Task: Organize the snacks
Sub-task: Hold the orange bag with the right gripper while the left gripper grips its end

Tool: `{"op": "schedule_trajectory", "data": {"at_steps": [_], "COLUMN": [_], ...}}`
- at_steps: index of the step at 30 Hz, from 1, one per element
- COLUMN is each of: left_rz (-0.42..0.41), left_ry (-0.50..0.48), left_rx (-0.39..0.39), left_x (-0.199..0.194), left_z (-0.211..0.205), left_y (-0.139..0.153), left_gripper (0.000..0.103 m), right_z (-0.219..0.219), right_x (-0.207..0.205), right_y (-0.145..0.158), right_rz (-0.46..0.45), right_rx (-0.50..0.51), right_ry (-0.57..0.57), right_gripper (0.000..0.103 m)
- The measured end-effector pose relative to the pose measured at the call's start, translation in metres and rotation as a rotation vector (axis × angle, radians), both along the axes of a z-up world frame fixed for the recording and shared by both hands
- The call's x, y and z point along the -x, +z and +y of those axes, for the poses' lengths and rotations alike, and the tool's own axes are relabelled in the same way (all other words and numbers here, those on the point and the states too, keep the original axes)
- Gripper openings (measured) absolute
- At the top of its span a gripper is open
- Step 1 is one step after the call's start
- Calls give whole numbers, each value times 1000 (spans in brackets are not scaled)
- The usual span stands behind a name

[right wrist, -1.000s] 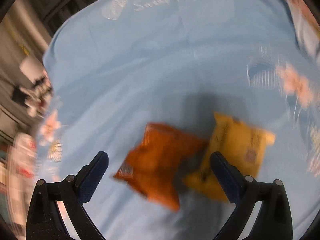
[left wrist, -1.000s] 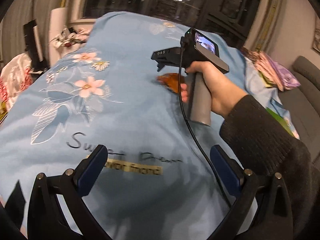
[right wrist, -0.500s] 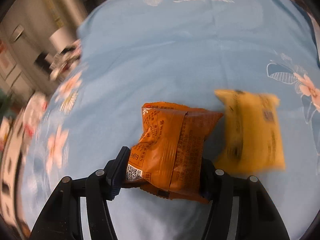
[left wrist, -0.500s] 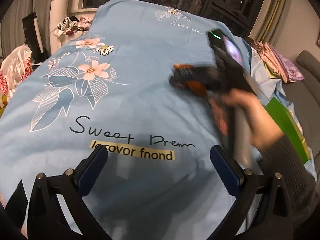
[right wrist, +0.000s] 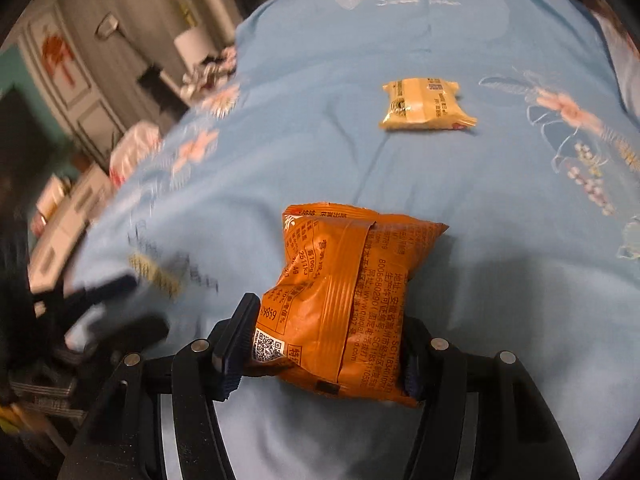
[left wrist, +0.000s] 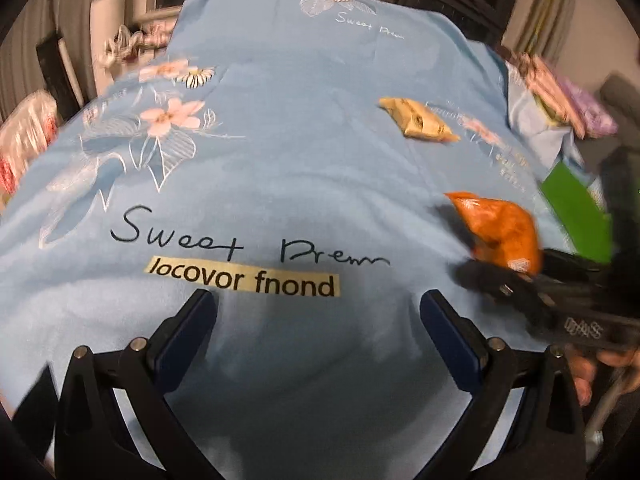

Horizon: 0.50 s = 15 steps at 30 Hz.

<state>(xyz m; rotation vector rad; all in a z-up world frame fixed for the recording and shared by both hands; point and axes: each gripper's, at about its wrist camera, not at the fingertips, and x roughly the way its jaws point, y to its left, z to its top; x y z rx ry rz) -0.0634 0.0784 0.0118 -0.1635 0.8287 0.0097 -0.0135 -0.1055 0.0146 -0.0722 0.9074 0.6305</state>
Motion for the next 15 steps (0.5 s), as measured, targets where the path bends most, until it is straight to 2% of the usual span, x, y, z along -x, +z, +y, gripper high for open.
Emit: {"op": "schedule_trajectory", "data": {"at_steps": [2, 4, 5, 6, 9, 11, 15], "left_rz": [-2, -20, -26, -24, -23, -25, -22], "left_ry": [-19, -20, -23, -28, -28, -40, -36], "left_rx": [-78, -126, -115, -86, -83, -103, -67], "left_x": [0, -1, -1, -2, -5, -6, -7], "left_z": [-10, -17, -17, -16, -18, -25, -25], "left_y": [-4, -7, -7, -7, -8, -9, -9], "left_gripper": [103, 102, 103, 103, 103, 102, 102], "right_z": [-4, -12, -16, -21, -30, -36, -60], "right_x": [13, 27, 31, 34, 32, 28, 23], "right_y": [-1, 0, 1, 2, 3, 2, 0], "right_rz": [-31, -55, -51, -38, -2, 32, 104], "right_rx": [28, 34, 9, -15, -66, -115, -263], "right_ry": [24, 50, 72, 79, 85, 74, 47], "right_gripper": [62, 70, 76, 87, 95, 96, 96]}}
